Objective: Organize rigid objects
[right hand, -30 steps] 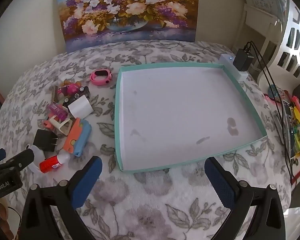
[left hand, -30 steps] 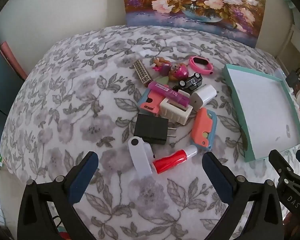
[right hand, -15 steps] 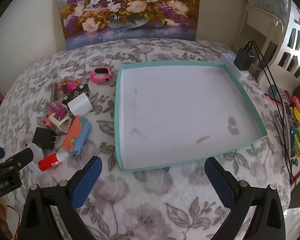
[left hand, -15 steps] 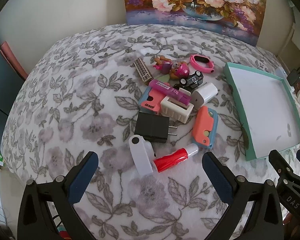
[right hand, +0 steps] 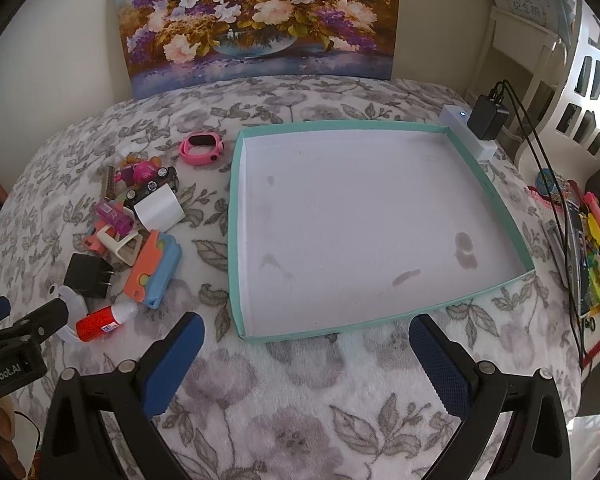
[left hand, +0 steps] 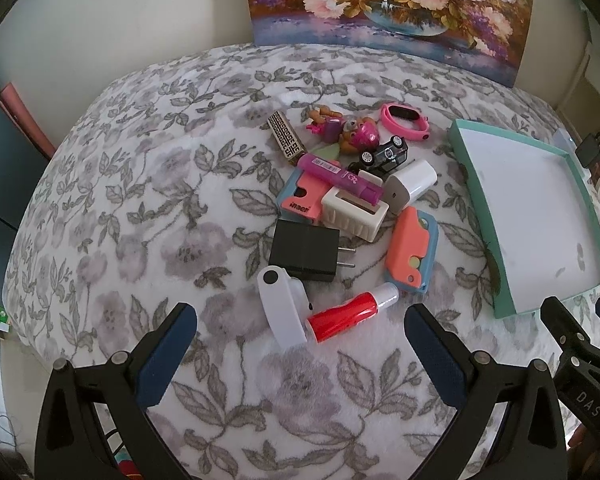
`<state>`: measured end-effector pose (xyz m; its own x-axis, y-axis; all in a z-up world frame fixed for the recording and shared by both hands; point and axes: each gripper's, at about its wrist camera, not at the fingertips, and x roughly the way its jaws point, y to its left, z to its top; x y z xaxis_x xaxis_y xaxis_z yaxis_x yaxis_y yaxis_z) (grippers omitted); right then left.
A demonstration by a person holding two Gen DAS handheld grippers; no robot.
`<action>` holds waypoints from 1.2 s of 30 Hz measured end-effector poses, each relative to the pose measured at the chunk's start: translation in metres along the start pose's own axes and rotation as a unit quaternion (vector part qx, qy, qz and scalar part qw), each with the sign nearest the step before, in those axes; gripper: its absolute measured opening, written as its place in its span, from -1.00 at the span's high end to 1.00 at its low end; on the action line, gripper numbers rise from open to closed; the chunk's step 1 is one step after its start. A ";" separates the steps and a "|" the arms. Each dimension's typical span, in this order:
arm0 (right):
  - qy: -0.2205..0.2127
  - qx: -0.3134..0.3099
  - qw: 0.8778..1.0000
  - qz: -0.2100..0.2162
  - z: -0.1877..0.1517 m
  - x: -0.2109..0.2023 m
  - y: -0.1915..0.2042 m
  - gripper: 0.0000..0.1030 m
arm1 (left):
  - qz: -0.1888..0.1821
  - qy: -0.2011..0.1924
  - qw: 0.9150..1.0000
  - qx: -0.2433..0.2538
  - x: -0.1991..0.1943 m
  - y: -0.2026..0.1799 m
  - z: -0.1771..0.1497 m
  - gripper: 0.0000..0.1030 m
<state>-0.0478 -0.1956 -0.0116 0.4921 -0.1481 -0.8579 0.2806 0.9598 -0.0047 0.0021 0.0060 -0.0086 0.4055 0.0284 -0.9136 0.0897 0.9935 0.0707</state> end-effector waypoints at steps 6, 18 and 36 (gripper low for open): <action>0.001 -0.001 1.000 -0.001 0.000 0.000 0.000 -1.00 | 0.000 0.001 1.000 0.000 0.000 0.000 0.000 -1.00; 0.005 -0.003 1.000 -0.002 -0.001 0.002 0.001 -1.00 | 0.001 0.004 1.000 0.001 0.001 -0.001 -0.001 -1.00; 0.007 -0.003 1.000 -0.003 -0.001 0.002 0.001 -1.00 | 0.001 0.004 1.000 0.002 0.001 -0.002 0.000 -1.00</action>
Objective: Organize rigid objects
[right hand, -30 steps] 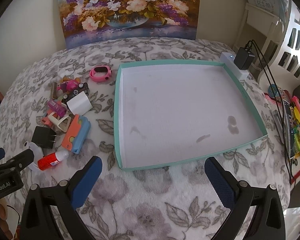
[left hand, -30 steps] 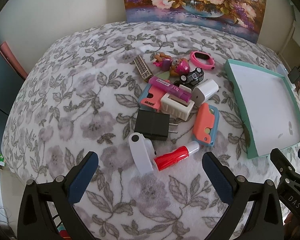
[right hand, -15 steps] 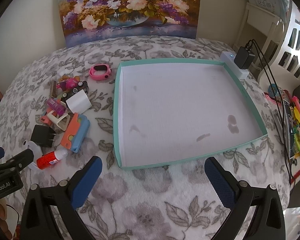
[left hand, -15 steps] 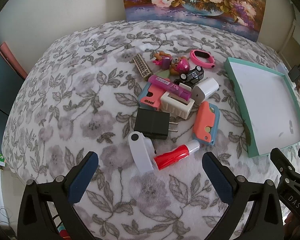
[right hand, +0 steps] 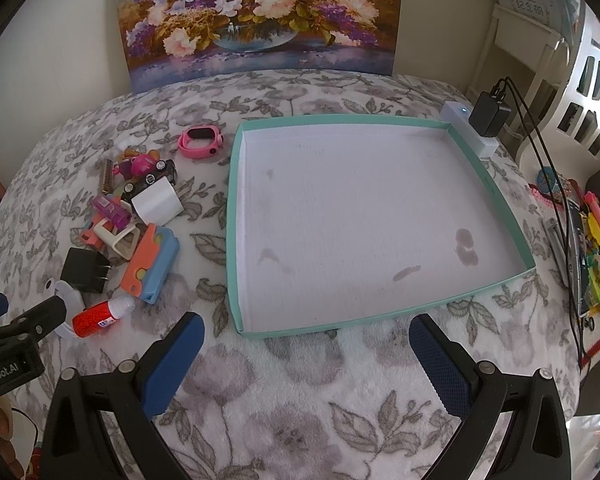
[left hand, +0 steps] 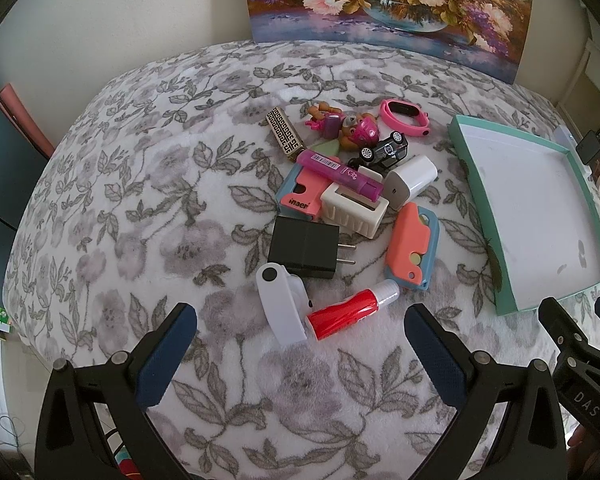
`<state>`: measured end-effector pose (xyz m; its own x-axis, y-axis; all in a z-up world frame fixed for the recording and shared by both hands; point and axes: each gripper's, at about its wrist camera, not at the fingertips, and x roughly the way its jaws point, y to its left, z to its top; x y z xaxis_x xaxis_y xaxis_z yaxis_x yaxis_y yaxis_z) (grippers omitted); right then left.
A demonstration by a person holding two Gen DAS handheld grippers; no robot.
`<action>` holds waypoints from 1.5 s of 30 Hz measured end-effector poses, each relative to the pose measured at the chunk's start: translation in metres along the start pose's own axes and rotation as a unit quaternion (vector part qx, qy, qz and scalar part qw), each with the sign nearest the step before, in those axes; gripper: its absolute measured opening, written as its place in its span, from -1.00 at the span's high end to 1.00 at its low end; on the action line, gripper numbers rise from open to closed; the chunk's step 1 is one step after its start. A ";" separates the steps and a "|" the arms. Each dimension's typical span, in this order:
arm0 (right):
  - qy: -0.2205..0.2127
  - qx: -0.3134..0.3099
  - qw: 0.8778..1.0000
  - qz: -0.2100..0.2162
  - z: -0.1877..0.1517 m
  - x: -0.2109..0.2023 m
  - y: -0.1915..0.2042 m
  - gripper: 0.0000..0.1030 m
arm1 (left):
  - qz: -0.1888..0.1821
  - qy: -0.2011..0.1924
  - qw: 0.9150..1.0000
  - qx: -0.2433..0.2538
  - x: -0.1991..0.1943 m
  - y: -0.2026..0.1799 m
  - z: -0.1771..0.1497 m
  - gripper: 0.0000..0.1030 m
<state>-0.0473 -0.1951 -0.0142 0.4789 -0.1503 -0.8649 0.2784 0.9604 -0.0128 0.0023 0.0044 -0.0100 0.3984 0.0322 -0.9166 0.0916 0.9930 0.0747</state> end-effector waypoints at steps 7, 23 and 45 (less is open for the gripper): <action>0.000 0.000 1.000 0.000 0.000 0.000 0.000 -1.00 | 0.000 0.000 1.000 0.000 0.000 0.000 0.000 -1.00; 0.003 -0.002 1.000 -0.001 -0.001 0.002 0.001 -1.00 | 0.000 0.001 1.000 0.000 0.000 0.000 0.000 -1.00; -0.007 -0.005 1.000 0.001 0.000 -0.001 0.004 -1.00 | -0.010 0.001 1.000 -0.012 0.000 0.001 -0.001 -1.00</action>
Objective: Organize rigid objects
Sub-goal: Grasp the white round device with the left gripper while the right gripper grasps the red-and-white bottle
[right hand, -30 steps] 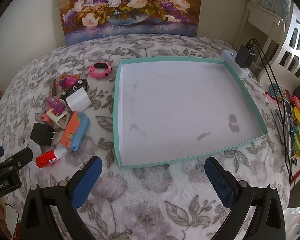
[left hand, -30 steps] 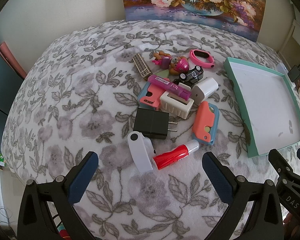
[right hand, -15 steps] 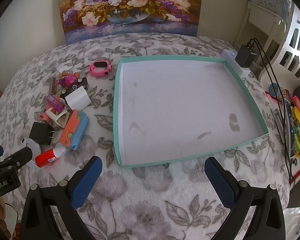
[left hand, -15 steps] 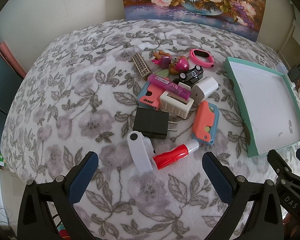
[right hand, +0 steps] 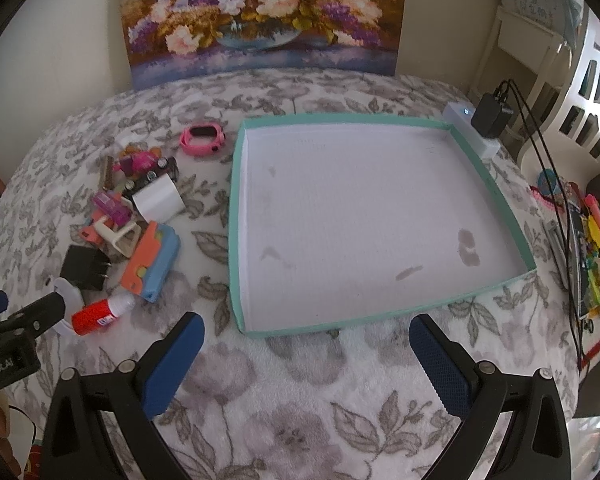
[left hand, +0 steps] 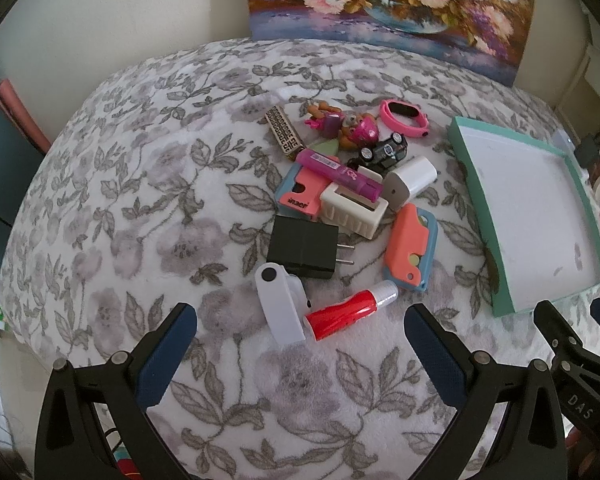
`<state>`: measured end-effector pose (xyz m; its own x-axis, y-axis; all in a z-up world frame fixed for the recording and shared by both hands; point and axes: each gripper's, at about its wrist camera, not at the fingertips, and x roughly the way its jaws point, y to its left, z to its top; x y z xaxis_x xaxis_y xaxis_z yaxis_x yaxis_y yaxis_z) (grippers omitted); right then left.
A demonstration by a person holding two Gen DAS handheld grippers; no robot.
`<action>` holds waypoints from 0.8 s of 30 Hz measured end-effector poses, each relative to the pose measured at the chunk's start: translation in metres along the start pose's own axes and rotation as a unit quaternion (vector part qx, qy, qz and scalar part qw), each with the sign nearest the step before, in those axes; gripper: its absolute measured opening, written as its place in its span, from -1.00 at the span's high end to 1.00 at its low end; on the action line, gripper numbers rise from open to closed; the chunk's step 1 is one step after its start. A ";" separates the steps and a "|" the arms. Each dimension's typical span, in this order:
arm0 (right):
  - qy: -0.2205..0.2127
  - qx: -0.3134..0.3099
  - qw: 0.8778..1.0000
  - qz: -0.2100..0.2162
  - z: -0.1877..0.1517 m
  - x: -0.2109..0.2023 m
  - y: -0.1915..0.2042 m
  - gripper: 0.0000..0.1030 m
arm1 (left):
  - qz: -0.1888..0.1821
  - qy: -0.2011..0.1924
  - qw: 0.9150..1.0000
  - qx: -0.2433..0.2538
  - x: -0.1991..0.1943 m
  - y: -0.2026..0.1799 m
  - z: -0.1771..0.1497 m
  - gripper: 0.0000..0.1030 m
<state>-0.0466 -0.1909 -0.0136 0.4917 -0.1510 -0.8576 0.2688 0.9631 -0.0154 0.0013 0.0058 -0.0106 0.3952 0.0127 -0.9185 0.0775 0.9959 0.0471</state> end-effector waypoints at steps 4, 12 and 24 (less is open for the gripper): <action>-0.022 0.001 0.999 0.031 0.004 -0.009 0.010 -1.00 | -0.005 -0.004 0.999 -0.042 -0.003 0.021 0.004 -1.00; 0.020 -0.042 0.994 0.099 0.010 0.004 0.073 -1.00 | -0.012 0.009 0.994 -0.106 0.008 0.063 0.005 -1.00; 0.082 -0.070 0.990 0.096 0.000 0.040 0.111 -1.00 | -0.071 0.044 0.991 -0.109 0.032 0.061 0.008 -0.62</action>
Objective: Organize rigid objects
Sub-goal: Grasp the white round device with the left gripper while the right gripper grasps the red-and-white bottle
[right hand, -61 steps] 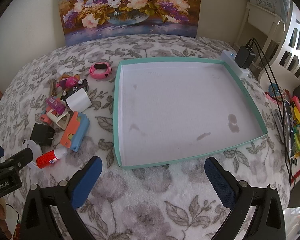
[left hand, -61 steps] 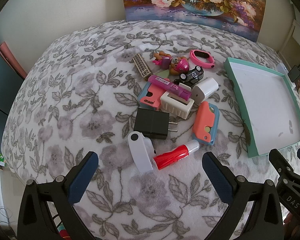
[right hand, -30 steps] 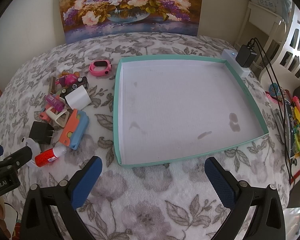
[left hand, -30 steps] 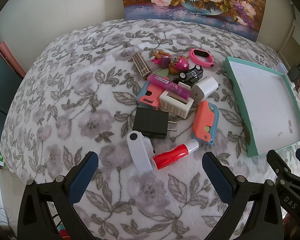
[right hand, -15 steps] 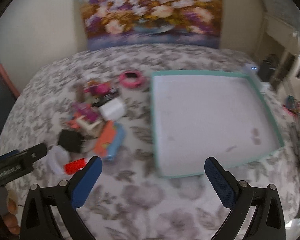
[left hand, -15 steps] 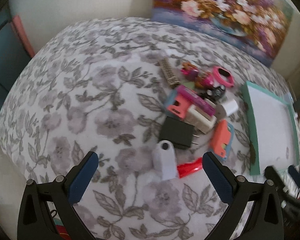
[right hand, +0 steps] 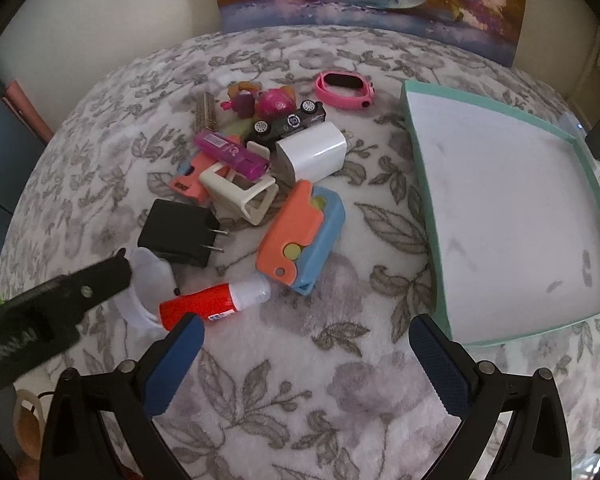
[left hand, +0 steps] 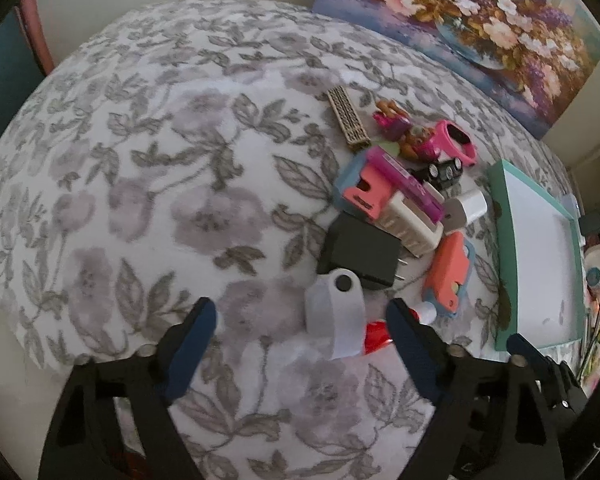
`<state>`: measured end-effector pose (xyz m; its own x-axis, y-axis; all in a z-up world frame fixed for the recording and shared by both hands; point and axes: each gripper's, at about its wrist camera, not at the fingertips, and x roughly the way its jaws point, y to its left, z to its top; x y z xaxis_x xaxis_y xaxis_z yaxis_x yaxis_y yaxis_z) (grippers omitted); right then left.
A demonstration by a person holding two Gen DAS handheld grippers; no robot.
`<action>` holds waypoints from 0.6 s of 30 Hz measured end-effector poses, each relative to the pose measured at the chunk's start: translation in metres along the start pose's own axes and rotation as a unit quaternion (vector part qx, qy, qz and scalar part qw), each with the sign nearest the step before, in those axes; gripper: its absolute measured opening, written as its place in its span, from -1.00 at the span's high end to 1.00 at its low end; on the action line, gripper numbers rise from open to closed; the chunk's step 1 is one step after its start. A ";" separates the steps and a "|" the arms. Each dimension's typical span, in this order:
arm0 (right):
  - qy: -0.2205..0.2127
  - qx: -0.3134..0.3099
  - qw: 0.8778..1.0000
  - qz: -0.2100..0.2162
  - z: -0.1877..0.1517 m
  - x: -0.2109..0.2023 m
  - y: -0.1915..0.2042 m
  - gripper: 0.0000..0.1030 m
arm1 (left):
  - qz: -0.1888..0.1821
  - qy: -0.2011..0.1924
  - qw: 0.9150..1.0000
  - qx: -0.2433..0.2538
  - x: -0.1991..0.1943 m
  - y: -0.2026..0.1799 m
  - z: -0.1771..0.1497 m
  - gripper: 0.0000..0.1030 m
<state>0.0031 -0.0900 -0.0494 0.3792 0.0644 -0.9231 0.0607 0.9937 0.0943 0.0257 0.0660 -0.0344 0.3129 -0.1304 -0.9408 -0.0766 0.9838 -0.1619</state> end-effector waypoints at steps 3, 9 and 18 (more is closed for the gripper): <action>0.007 -0.006 1.000 -0.001 0.001 0.004 0.003 -1.00 | -0.017 0.015 1.000 0.002 0.008 -0.005 0.001 -0.32; 0.006 -0.021 1.000 0.002 0.001 0.006 0.011 -1.00 | -0.042 0.027 0.999 0.005 0.016 -0.008 0.002 0.61; 0.012 -0.048 0.998 0.027 0.001 0.015 0.027 -1.00 | -0.020 -0.002 1.000 -0.015 0.001 0.009 0.002 0.63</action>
<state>0.0112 -0.0619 -0.0604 0.3564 0.1191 -0.9267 -0.0475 0.9929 0.1094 0.0272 0.0752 -0.0362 0.3197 -0.1693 -0.9323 -0.0922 0.9737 -0.2084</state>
